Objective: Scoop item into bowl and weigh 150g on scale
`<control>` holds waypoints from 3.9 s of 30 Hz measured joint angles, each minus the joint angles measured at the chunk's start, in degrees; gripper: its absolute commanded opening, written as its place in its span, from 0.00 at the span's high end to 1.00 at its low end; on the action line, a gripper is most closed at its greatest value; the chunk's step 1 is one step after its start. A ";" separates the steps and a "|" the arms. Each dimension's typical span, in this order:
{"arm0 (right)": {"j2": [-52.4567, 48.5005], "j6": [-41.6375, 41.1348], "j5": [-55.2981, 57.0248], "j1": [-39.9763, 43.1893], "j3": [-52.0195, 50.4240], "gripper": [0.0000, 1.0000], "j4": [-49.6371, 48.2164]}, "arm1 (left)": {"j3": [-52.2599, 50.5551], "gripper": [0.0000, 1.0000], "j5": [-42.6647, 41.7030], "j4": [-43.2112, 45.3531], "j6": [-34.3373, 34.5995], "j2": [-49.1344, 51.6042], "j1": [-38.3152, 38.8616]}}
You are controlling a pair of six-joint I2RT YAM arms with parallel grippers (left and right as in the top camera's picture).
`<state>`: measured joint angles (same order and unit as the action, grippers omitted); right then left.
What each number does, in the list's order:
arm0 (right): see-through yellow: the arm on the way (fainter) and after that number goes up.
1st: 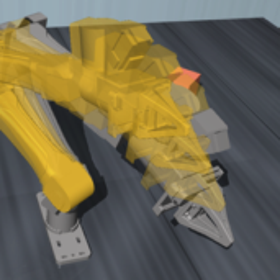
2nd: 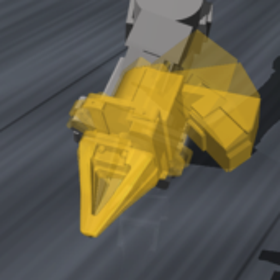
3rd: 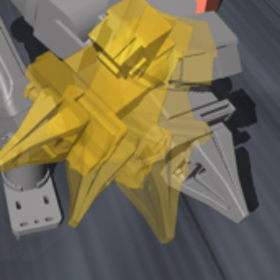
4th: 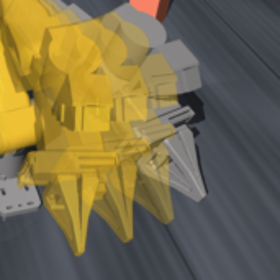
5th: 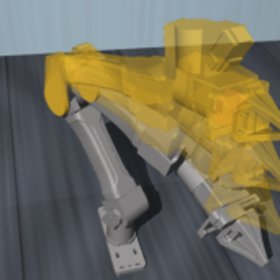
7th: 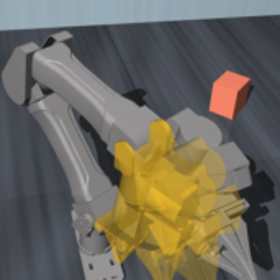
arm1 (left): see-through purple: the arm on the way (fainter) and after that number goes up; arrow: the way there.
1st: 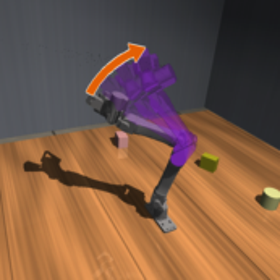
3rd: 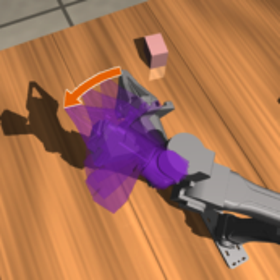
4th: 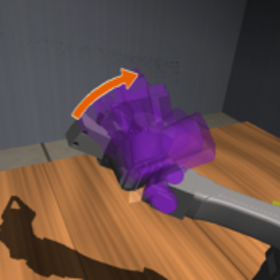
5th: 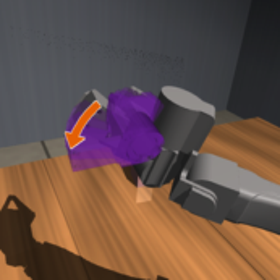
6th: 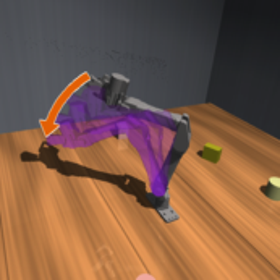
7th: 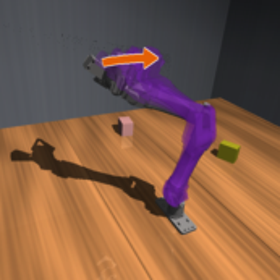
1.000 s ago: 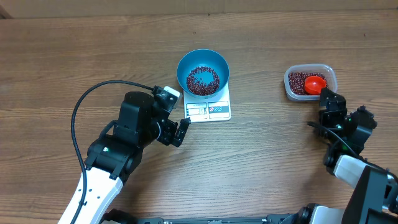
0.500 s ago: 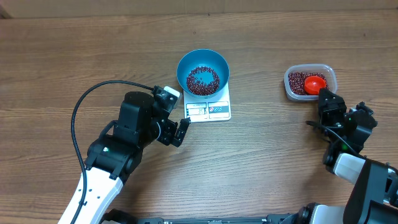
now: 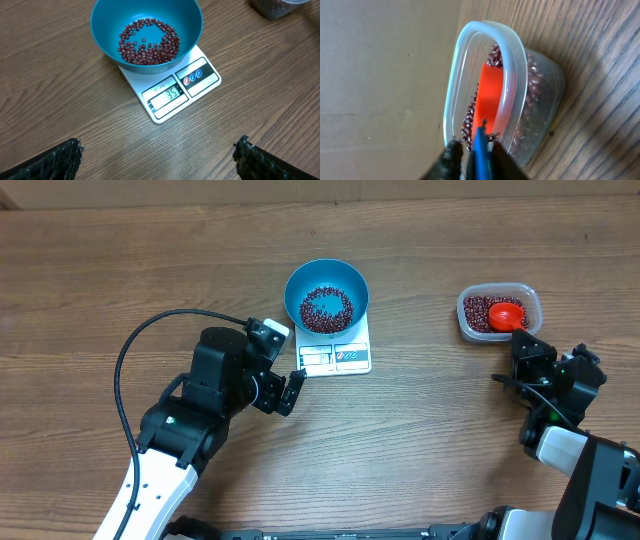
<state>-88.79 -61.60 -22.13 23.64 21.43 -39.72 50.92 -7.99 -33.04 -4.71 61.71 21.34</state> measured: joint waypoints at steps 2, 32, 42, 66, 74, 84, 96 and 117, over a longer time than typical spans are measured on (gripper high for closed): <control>0.00 0.00 0.02 0.00 0.00 0.91 0.02 | 0.00 0.00 0.00 0.02 0.00 0.00 0.00; 0.00 1.03 -5.20 0.04 0.35 0.96 -0.48 | 0.00 0.01 -0.02 0.00 0.00 0.00 0.00; -0.02 3.72 -11.19 0.04 0.44 0.96 -1.60 | 0.00 0.00 0.00 0.02 0.00 0.00 0.00; 6.03 32.04 -13.53 0.04 28.44 0.96 53.16 | 0.00 0.00 -0.02 0.02 0.00 0.00 0.00; 6.29 46.42 -9.38 -0.07 47.69 0.96 78.47 | 0.00 0.01 -0.02 -0.02 0.00 0.00 0.00; 6.58 55.76 2.64 -3.30 50.95 0.96 86.55 | 0.00 0.00 -0.02 -0.04 0.00 0.00 0.00; 5.27 59.34 19.45 -14.62 50.99 0.96 85.64 | 0.00 0.00 -0.02 -0.04 0.00 0.00 0.00; -7.10 60.15 27.32 -15.87 50.99 0.96 82.47 | 0.00 0.00 0.00 -0.07 0.00 0.00 0.00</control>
<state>-95.90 -1.45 5.19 7.77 72.42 42.74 50.92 -7.99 -33.10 -4.71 61.71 21.34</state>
